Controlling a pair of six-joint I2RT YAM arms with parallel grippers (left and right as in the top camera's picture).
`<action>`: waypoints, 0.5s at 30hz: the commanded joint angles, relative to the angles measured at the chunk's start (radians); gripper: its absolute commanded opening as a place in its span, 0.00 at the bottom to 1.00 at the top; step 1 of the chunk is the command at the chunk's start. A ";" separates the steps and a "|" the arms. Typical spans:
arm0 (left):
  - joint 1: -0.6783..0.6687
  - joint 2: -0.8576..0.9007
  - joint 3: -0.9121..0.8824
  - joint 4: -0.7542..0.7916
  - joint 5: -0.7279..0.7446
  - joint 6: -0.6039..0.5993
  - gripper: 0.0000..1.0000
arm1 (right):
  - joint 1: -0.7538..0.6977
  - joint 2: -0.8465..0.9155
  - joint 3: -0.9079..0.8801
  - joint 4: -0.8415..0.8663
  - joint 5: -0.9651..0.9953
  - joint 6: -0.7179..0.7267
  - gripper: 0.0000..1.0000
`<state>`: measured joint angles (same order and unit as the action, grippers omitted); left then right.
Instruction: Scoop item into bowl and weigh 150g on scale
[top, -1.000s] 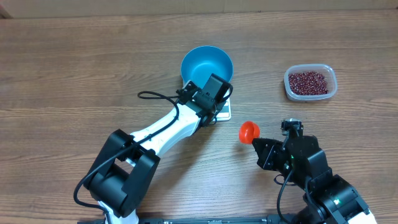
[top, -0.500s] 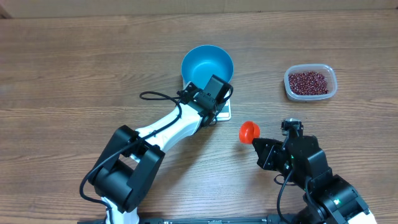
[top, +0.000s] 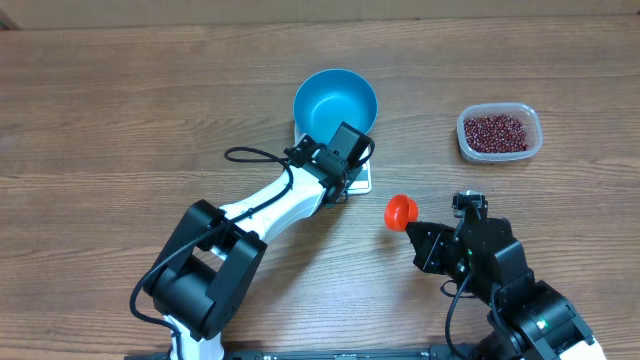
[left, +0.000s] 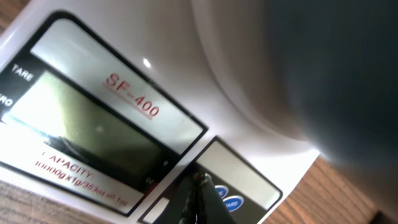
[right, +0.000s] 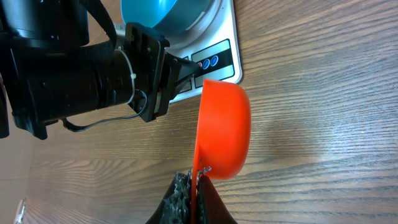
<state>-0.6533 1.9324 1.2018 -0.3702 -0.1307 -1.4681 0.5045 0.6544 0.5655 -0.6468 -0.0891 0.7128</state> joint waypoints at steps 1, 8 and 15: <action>-0.002 0.023 0.000 -0.003 0.020 -0.022 0.04 | -0.003 -0.007 0.021 0.005 0.010 -0.008 0.04; -0.002 0.023 0.000 -0.002 0.019 -0.022 0.04 | -0.003 -0.007 0.021 0.005 0.010 -0.008 0.04; -0.002 0.007 0.002 0.002 0.027 -0.019 0.04 | -0.003 -0.007 0.021 0.005 0.010 -0.008 0.04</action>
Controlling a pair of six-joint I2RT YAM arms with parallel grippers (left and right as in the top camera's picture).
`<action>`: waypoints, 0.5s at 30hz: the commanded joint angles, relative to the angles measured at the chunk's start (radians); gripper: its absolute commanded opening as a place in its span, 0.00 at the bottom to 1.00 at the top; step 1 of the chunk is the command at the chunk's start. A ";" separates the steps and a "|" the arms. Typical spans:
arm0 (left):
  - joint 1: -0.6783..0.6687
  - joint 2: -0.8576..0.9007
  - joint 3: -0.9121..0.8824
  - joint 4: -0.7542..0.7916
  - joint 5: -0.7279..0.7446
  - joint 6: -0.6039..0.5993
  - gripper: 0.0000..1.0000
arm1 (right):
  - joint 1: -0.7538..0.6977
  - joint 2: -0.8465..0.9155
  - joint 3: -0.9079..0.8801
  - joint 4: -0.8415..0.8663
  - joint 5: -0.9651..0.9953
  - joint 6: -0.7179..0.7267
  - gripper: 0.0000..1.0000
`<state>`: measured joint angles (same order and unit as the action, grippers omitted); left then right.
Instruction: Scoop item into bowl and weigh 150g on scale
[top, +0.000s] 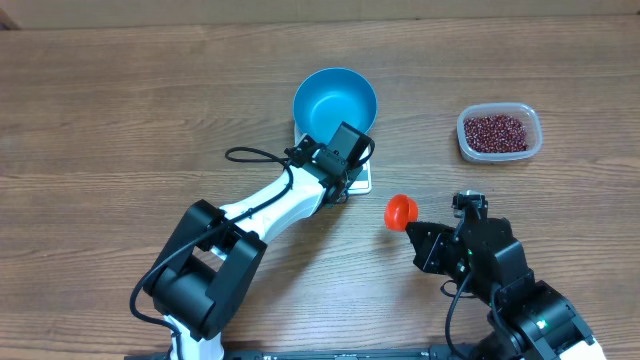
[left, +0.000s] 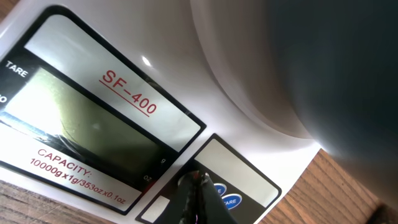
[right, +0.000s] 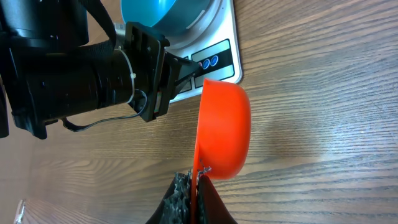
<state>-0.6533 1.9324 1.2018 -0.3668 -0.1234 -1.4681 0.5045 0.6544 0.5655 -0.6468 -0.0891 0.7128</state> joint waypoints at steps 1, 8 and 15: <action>-0.002 0.001 0.002 -0.002 0.020 -0.008 0.04 | -0.003 -0.007 0.021 0.005 0.010 -0.008 0.04; -0.002 -0.083 0.002 -0.016 -0.002 0.103 0.04 | -0.003 -0.007 0.021 0.005 0.011 -0.008 0.04; -0.003 -0.207 0.002 -0.178 -0.091 0.127 0.04 | -0.003 -0.007 0.021 0.005 0.015 -0.008 0.04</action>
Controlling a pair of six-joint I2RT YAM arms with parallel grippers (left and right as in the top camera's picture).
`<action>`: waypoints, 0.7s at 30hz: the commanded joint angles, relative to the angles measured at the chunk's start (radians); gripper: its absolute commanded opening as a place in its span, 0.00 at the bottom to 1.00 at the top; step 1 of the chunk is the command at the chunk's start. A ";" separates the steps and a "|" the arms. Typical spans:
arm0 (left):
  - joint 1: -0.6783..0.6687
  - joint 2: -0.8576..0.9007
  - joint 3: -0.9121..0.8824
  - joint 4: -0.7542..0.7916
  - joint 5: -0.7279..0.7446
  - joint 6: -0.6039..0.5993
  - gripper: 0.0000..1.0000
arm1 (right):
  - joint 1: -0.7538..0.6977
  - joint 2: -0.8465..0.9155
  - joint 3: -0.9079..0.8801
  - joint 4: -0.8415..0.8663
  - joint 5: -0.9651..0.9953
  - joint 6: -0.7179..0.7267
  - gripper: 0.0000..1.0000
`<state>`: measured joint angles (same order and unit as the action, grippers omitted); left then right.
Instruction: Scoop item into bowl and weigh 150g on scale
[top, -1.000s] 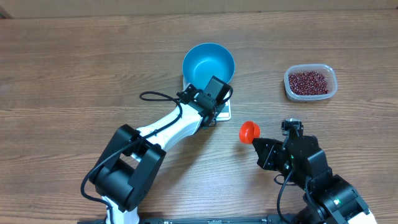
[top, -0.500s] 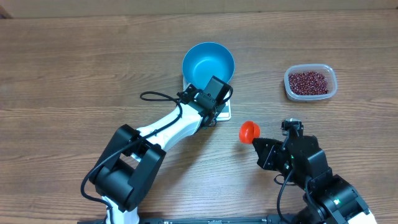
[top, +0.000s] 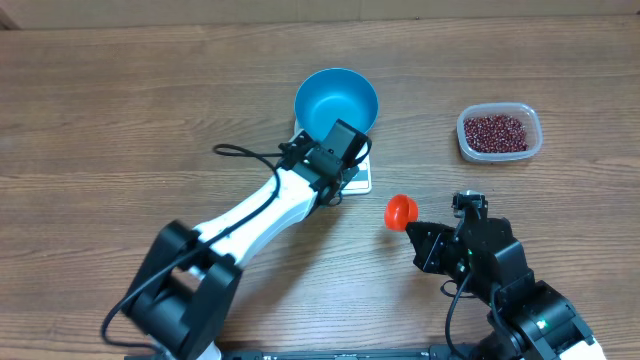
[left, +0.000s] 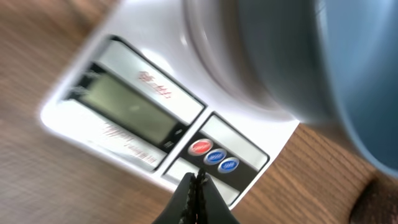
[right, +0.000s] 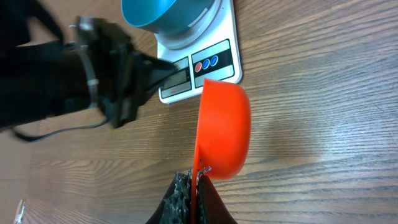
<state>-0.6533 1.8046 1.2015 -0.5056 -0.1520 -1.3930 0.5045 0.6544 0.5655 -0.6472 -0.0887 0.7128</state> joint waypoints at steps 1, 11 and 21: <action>-0.003 -0.097 0.002 -0.053 -0.066 0.080 0.04 | -0.003 -0.007 0.021 0.005 0.025 -0.010 0.04; -0.121 -0.254 0.002 -0.072 -0.078 1.023 0.04 | -0.003 -0.007 0.021 0.006 0.048 -0.015 0.04; -0.151 -0.076 0.002 -0.019 -0.187 1.049 0.04 | -0.003 -0.007 0.021 0.002 0.070 -0.074 0.04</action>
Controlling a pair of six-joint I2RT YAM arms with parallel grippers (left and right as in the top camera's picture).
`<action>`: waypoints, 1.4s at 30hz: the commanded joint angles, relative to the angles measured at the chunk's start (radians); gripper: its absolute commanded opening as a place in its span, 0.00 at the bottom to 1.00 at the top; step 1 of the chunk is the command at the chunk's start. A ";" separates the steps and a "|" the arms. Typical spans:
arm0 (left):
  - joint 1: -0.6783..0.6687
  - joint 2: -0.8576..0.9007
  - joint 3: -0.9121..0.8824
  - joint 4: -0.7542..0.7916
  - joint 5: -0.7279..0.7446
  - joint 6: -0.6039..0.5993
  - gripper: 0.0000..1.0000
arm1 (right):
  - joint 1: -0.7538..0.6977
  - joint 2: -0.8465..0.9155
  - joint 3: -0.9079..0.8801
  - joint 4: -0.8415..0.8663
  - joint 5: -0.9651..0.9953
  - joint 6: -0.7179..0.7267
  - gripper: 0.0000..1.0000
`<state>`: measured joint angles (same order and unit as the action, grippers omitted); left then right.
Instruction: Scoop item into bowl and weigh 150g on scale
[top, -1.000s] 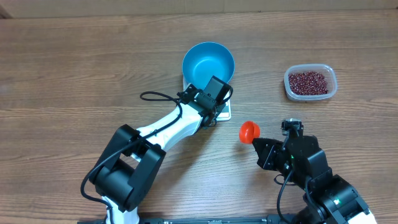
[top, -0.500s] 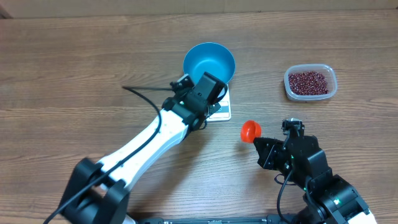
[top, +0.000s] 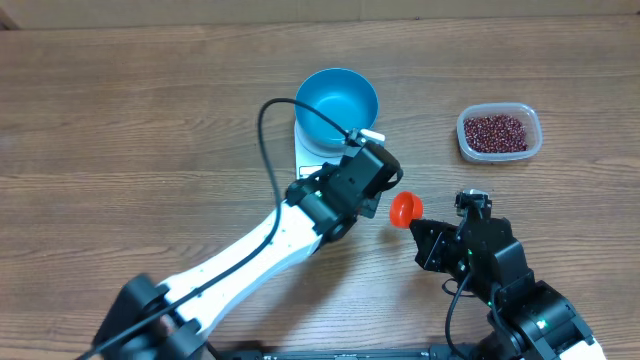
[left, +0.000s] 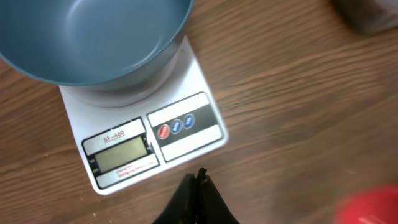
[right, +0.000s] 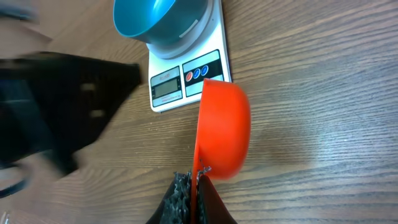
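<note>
A blue bowl (top: 336, 105) stands on the white scale (left: 143, 140), whose grey display and three round buttons face the near side. My left gripper (left: 200, 177) is shut and empty, hanging above the wood just in front of the scale's button panel. The orange scoop (right: 224, 127) is held on edge above the table, and my right gripper (right: 198, 182) is shut on its handle. In the overhead view the scoop (top: 404, 209) sits right of the left wrist (top: 360, 180). Red beans fill a clear tub (top: 499, 132) at the far right.
The left arm (top: 270, 240) stretches diagonally from the near left toward the scale and covers part of it from above. Its dark body blurs across the left of the right wrist view (right: 56, 118). Bare wooden table (top: 120, 120) lies all around.
My left gripper, then low over the scale's buttons, now sits higher and back toward the near right, off the scale. It remains shut. The right gripper and scoop have not moved.
At the two oldest moments my shut left fingertips were right at the scale's button panel, beside the round buttons. Then they stood a little above the buttons, and now they are clear of the scale. My right gripper held the orange scoop still throughout.
</note>
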<state>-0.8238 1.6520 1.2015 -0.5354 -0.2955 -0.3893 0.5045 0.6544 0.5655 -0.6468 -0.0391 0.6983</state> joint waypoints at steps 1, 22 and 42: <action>0.026 0.096 0.002 0.016 -0.044 0.045 0.04 | -0.003 -0.007 0.021 -0.001 0.020 -0.089 0.04; 0.053 0.301 0.002 0.168 -0.127 0.163 0.04 | -0.003 -0.007 0.021 -0.026 0.135 -0.124 0.04; 0.074 0.323 0.002 0.227 -0.140 0.203 0.04 | -0.003 -0.007 0.021 -0.025 0.135 -0.124 0.04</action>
<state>-0.7532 1.9625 1.2007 -0.3138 -0.4316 -0.2050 0.5045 0.6544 0.5659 -0.6750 0.0834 0.5797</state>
